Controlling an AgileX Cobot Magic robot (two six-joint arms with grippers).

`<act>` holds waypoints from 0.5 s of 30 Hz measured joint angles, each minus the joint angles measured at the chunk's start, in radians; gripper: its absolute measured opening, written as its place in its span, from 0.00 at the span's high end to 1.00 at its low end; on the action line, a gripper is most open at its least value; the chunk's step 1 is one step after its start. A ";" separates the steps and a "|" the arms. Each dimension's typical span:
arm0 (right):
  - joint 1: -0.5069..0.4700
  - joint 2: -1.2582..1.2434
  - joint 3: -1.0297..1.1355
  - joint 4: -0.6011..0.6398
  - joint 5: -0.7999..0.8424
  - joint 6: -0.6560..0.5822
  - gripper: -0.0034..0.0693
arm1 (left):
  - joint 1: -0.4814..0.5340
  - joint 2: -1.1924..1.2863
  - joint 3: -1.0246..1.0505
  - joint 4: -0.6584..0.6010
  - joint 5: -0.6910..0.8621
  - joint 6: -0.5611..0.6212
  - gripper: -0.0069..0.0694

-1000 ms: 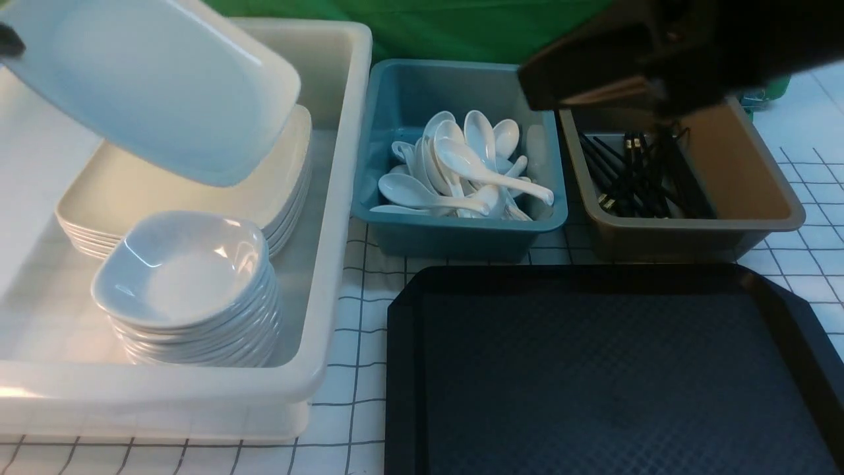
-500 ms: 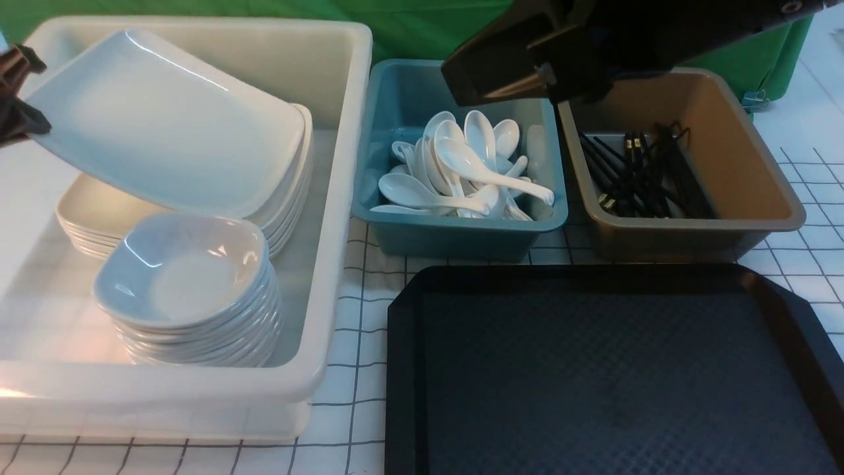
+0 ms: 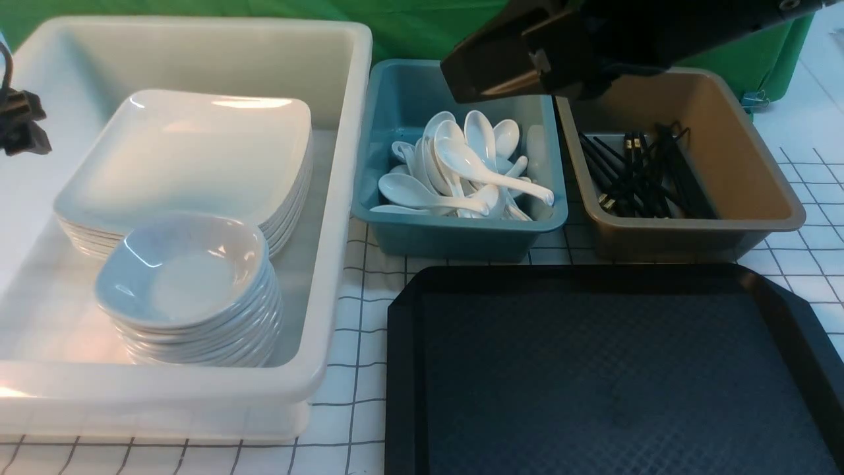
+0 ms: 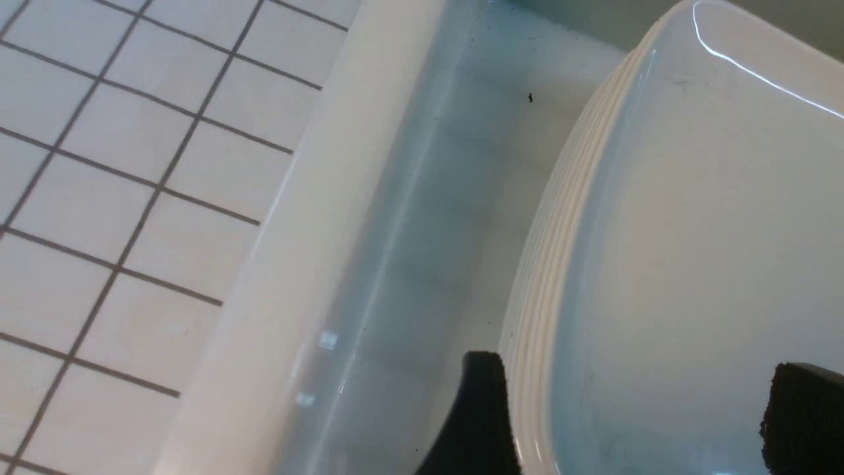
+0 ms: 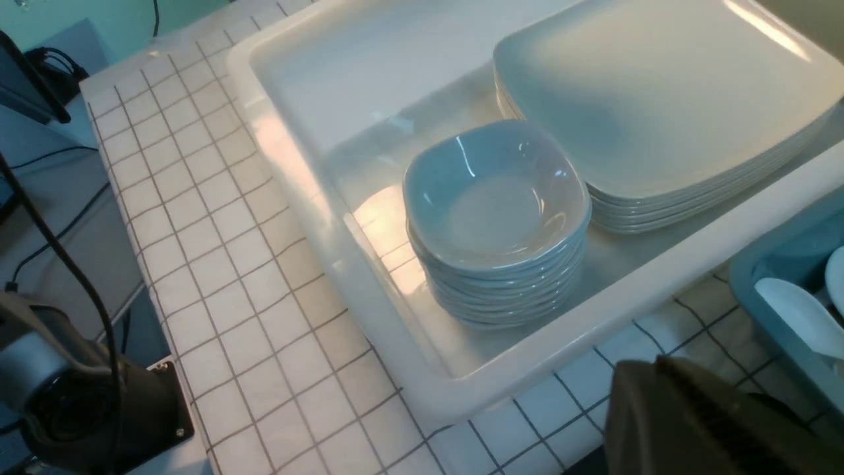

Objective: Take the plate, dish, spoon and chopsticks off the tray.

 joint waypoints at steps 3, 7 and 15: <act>0.001 0.000 0.000 0.000 -0.024 0.011 0.94 | -0.004 -0.014 0.000 0.006 0.014 -0.003 0.25; 0.001 0.000 0.000 -0.012 -0.068 0.013 0.94 | -0.042 -0.068 0.000 -0.076 0.082 0.032 0.48; -0.066 -0.018 0.000 -0.251 -0.111 0.166 0.94 | -0.292 -0.294 0.000 -0.318 0.321 0.324 0.91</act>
